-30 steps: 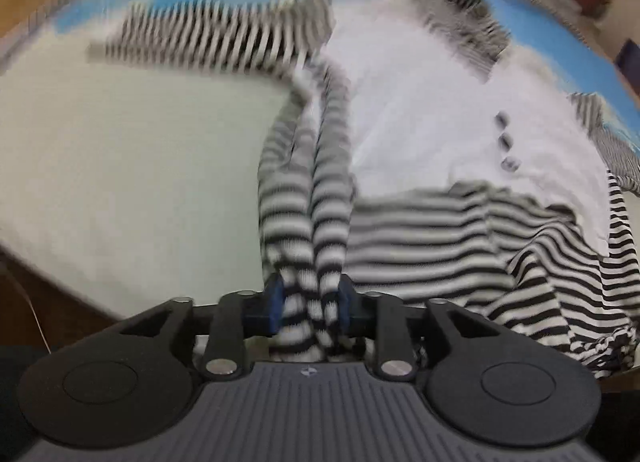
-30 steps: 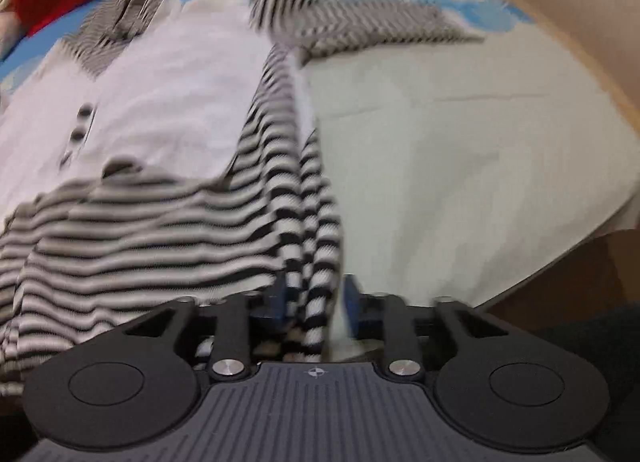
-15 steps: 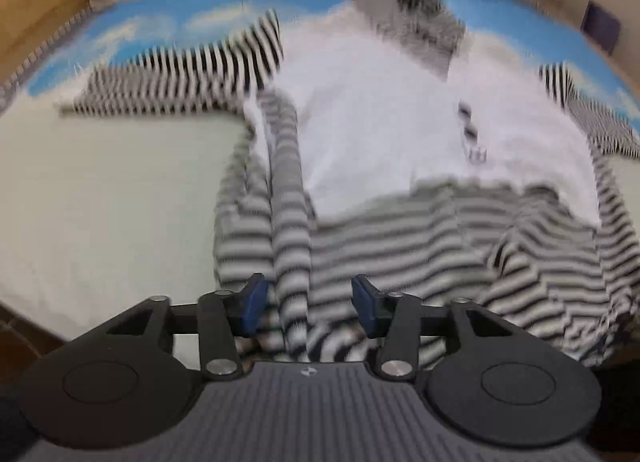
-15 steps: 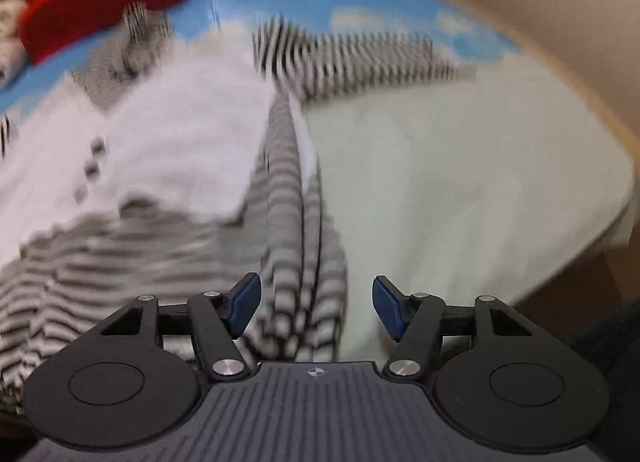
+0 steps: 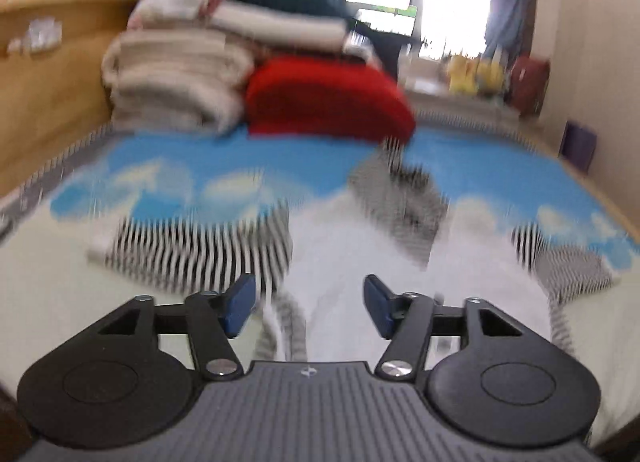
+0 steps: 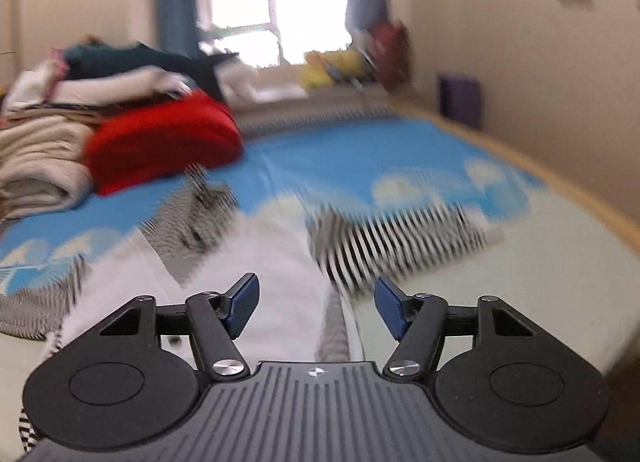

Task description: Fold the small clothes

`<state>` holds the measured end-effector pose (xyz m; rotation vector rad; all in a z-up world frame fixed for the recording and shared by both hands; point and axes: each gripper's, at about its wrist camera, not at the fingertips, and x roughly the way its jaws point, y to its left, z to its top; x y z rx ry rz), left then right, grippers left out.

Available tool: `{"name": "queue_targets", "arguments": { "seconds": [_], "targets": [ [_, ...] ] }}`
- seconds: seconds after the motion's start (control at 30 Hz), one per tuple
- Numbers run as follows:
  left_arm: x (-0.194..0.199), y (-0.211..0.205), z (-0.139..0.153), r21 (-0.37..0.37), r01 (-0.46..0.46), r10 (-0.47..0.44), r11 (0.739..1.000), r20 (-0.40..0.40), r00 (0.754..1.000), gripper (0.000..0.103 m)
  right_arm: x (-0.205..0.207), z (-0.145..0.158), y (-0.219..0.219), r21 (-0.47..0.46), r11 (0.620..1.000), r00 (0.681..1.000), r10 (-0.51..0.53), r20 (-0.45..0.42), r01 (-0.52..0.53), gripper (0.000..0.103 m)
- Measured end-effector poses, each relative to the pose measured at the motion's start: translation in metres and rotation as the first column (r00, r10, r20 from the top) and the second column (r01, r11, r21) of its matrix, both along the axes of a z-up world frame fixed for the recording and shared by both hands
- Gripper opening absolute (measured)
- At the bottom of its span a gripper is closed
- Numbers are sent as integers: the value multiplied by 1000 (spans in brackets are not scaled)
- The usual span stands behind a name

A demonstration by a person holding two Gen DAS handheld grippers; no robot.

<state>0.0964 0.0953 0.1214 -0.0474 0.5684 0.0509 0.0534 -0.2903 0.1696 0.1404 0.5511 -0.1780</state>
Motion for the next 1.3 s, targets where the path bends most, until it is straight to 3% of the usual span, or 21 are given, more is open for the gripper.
{"name": "queue_targets", "arguments": {
  "seconds": [0.1,0.2,0.37,0.47,0.57,0.6,0.63,0.7,0.77,0.87,0.93,1.0,1.03,1.2,1.27,1.3],
  "targets": [
    [24,7,20,27,22,-24,999,69,997,73,23,24,-5,-24,998,997,61,50,-59,75],
    [56,16,19,70,8,-15,998,97,995,73,50,31,-8,-50,993,993,109,47,-106,76],
    [124,39,-9,109,-18,16,994,23,1000,73,88,20,-14,-114,984,990,140,28,-136,76],
    [168,72,-41,141,-88,96,986,-47,994,69,106,0,-16,-136,980,989,149,-3,-148,76],
    [198,118,-72,115,-169,181,979,-101,978,53,101,-26,-18,-141,982,992,122,-24,-124,73],
    [204,134,-82,112,-195,208,974,-116,971,40,106,-33,-16,-153,981,990,110,-86,-122,55],
    [211,154,-95,108,-227,240,968,-130,962,21,111,-34,-16,-164,981,988,86,-128,-106,46],
    [214,184,-117,112,-278,292,954,-146,945,5,112,-29,-19,-139,986,992,77,-99,-91,44],
    [211,213,-142,106,-337,351,936,-178,919,5,119,-29,-22,-115,988,991,95,-95,-105,39],
    [207,253,-159,9,-450,440,893,-227,869,8,134,-36,-26,-108,989,987,84,-139,-99,35],
    [207,278,-164,-49,-524,498,851,-244,832,27,143,-39,-28,-83,992,985,77,-156,-91,35],
    [207,298,-168,-98,-563,527,820,-251,812,44,150,-43,-28,-72,993,983,77,-169,-90,35],
    [206,305,-170,-115,-580,539,806,-262,801,48,154,-43,-27,-73,993,982,76,-175,-90,35],
    [209,338,-190,-255,-648,560,717,-342,755,48,165,-49,-17,-86,990,974,95,-204,-114,36],
    [211,340,-192,-278,-647,556,711,-342,758,46,166,-51,-11,-101,986,972,111,-207,-134,37],
    [212,340,-191,-276,-640,552,718,-335,764,39,168,-52,-8,-111,984,970,115,-213,-141,37]
  ]
}}
